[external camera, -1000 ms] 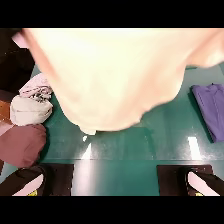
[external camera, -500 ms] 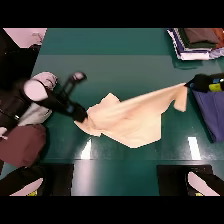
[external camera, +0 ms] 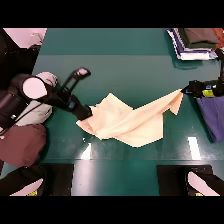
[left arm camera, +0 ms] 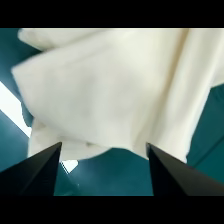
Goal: Fold the shirts.
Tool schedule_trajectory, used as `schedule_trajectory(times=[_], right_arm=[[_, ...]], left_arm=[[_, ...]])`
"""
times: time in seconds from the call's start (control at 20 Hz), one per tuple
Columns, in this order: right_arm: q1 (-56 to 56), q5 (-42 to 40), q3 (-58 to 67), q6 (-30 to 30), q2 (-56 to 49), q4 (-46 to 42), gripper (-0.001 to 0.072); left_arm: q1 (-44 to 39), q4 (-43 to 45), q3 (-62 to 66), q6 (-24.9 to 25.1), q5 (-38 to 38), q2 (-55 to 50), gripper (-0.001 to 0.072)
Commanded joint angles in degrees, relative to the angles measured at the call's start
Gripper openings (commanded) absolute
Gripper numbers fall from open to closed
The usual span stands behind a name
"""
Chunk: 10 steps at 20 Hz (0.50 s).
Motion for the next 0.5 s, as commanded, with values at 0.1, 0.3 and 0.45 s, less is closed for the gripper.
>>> schedule_trajectory(times=[0.1, 0.3, 0.45], right_arm=[[0.0, -0.1, -0.2, 0.0, 0.0, 0.1, 0.0012], [0.0, 0.0, -0.2, 0.0, 0.0, 0.1, 0.0012], [0.0, 0.5, -0.2, 0.0, 0.0, 0.1, 0.0012]], left_arm=[[7.4, 2.2, 4.0, -0.8, 2.6, -8.1, 0.0608], [15.3, -17.5, 4.0, 8.3, 0.5, -21.3, 0.0608], [15.3, -21.1, 4.0, 9.8, -1.1, -27.9, 0.0608]])
